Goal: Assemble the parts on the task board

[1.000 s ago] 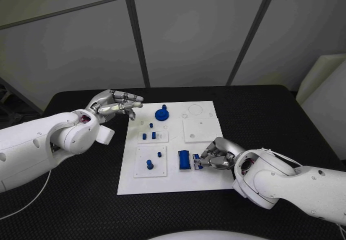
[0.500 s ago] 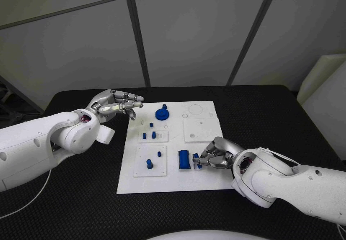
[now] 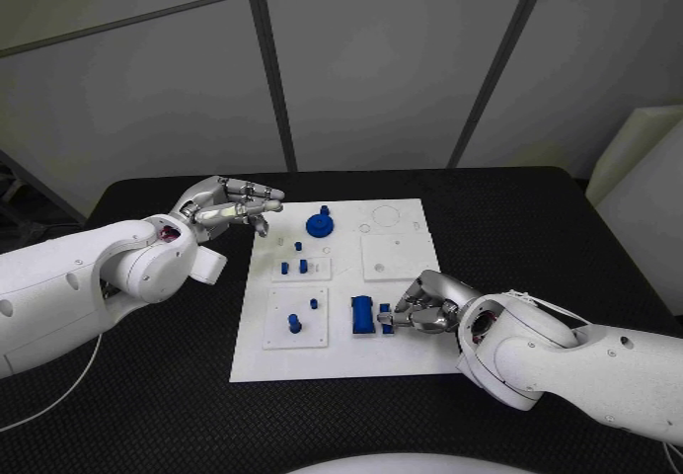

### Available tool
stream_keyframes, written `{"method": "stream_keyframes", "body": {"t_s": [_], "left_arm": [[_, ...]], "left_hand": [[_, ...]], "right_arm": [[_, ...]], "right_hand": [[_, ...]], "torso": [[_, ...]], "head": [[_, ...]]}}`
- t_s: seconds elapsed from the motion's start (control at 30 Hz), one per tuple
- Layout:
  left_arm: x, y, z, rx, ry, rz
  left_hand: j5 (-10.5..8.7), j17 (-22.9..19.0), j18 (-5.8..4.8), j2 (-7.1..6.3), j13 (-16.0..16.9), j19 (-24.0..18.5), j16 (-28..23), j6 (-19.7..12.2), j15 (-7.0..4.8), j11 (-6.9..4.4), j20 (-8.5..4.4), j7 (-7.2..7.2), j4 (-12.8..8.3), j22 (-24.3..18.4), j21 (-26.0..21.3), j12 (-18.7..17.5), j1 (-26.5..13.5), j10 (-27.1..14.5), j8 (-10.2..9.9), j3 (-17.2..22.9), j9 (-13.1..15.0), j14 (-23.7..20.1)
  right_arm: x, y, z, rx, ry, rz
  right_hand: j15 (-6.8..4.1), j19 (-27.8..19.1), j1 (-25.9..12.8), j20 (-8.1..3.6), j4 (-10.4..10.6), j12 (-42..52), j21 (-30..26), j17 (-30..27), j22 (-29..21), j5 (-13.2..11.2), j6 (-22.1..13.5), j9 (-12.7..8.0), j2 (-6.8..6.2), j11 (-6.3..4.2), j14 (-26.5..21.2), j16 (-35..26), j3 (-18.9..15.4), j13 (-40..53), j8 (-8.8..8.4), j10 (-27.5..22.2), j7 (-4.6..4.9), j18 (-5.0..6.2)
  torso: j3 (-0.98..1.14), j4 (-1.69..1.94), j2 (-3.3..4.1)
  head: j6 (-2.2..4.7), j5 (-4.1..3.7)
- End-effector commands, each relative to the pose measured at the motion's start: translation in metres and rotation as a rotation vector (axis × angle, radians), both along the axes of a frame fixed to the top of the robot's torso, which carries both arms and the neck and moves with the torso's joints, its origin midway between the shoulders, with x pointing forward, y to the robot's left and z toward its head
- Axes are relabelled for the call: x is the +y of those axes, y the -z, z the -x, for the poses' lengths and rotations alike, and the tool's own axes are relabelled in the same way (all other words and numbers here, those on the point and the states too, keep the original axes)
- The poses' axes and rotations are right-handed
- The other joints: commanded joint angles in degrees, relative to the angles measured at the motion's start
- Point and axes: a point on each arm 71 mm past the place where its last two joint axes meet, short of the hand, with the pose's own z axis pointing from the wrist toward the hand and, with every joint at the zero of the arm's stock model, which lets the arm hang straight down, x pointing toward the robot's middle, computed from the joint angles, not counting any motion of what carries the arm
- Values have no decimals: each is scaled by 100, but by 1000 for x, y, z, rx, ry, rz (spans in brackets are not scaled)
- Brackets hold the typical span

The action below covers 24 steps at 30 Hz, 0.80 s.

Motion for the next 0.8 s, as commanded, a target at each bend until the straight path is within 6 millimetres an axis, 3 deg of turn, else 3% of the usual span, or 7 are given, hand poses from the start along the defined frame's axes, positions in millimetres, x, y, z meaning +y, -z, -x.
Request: {"method": "stream_keyframes", "body": {"t_s": [0.03,0.3,0.37,0.43,0.57,0.7,0.8], "left_arm": [[-1,-1,0,0,9,7],[-1,-1,0,0,8,7],[-1,-1,0,0,8,7],[-1,-1,0,0,8,7],[-2,-1,0,0,9,8],[-1,-1,0,0,8,7],[-1,-1,0,-1,8,7]], "left_hand": [[14,-6,-19,5,9,16,-26,-44,-16,-3,16,-4,-11,-10,-34,-22,-9,-42,-23,-13,-9,-29],[14,-6,-19,5,9,16,-26,-44,-16,-3,16,-4,-11,-10,-34,-22,-9,-42,-23,-13,-9,-29],[14,-6,-19,5,9,16,-26,-44,-16,-3,16,-4,-11,-10,-34,-22,-9,-42,-23,-13,-9,-29],[14,-6,-19,5,9,16,-26,-44,-16,-3,16,-4,-11,-10,-34,-22,-9,-42,-23,-13,-9,-29],[14,-6,-19,5,9,16,-26,-44,-16,-3,16,-4,-11,-10,-34,-22,-9,-42,-23,-13,-9,-29],[14,-6,-19,5,9,16,-26,-44,-16,-3,16,-4,-11,-10,-34,-22,-9,-42,-23,-13,-9,-29],[14,-6,-19,5,9,16,-26,-44,-16,-3,16,-4,-11,-10,-34,-22,-9,-42,-23,-13,-9,-29]], "right_arm": [[2,-1,1,-9,-33,3],[-1,-1,1,-6,-32,10],[-2,-1,1,-5,-33,13],[-3,0,1,-3,-36,18],[-3,0,-1,-10,-49,35],[-1,0,-2,-30,-58,55],[0,0,-4,-42,-58,63]], "right_hand": [[-28,595,-98,-47,7,-2,16,3,1509,-36,47,17,-2,-2,287,-14,-50,-2,6,43,-5,-86],[-32,595,-154,-50,-5,-8,16,5,1509,-74,61,45,-23,-8,286,-16,-55,-2,4,40,-15,-86],[-43,595,41,-57,-82,-7,16,7,1509,-93,62,68,0,-23,287,-16,16,2,1,38,-32,-86],[-58,595,375,-73,-230,-14,16,11,1509,-441,62,104,46,-34,287,-17,116,4,-1,33,-41,-86],[-79,595,993,-91,-619,-21,16,45,1509,-653,67,145,9,-63,293,2,247,8,-8,22,-74,-86],[-83,595,1275,-100,-810,-32,16,85,1509,-732,94,147,48,-68,300,25,291,7,-25,19,-81,-86],[-83,595,1287,-100,-819,-33,16,89,1509,-734,98,147,56,-68,300,27,290,7,-27,19,-80,-86]], "torso": [[-3,8,-3],[-1,-1,-3],[0,-2,-2],[-2,-2,0],[0,3,3],[1,7,8],[-1,6,1]], "head": [[3,-2],[10,-1],[15,-5],[16,-11],[8,-6],[0,-7],[-4,-2]]}}
